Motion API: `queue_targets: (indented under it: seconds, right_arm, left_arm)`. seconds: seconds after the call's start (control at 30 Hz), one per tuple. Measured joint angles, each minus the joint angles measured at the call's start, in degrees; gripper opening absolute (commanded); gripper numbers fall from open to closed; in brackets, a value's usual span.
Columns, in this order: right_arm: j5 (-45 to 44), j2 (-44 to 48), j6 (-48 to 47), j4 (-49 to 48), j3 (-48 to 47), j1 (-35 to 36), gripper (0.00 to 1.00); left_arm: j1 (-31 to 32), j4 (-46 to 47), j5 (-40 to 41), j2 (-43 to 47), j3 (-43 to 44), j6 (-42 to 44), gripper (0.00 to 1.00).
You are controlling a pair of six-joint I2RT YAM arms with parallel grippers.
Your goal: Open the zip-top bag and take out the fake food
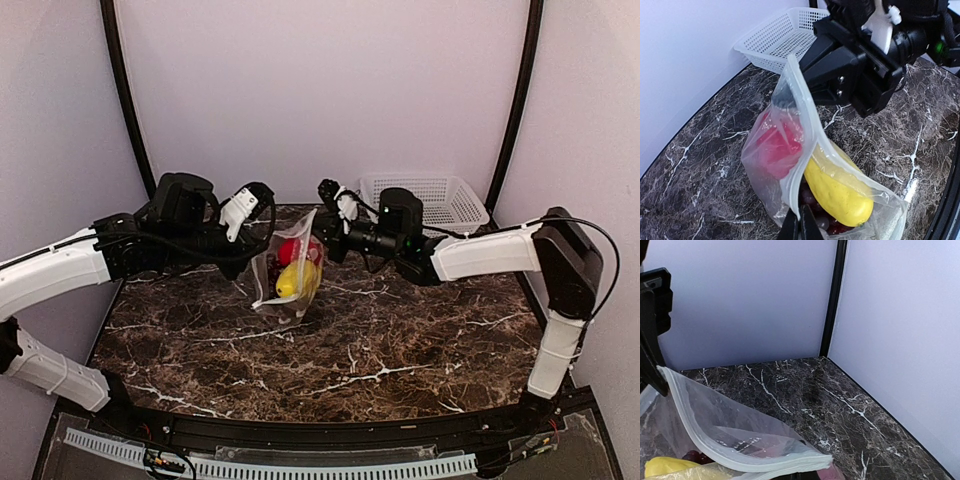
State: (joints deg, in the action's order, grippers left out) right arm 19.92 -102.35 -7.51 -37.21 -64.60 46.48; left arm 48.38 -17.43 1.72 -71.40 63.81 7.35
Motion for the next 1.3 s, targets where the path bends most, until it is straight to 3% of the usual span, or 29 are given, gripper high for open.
queue_targets:
  seconds: [0.23, 0.3, 0.43, 0.67, 1.03, 1.3]
  right_arm:
    - [5.7, -12.2, 7.3, -7.2, -5.2, 0.0, 0.01]
    - [6.5, -13.1, 8.9, -8.2, -5.0, 0.0, 0.13]
    - [6.7, -11.4, 10.5, -10.6, -0.9, -0.7, 0.26]
    - [4.8, 0.7, 9.9, -6.8, 13.0, -3.8, 0.48]
    - [1.4, 20.7, 5.1, 5.2, 24.7, -3.1, 0.50]
    - [-2.1, 21.4, 1.9, 11.7, 25.2, 4.2, 0.44]
  left_arm:
    - [-0.1, -2.0, 4.2, 1.4, -1.2, -2.4, 0.01]
    - [-0.1, -1.8, 4.5, 1.0, -1.3, -2.9, 0.01]
    - [-0.1, 1.1, 3.0, -1.8, -1.3, -4.9, 0.01]
    - [-0.1, 7.2, -3.8, -10.1, -2.7, -8.7, 0.01]
    - [0.2, 15.6, -14.0, -12.1, -4.2, -13.7, 0.01]
    - [0.2, 19.1, -17.4, -13.5, -4.3, -16.2, 0.01]
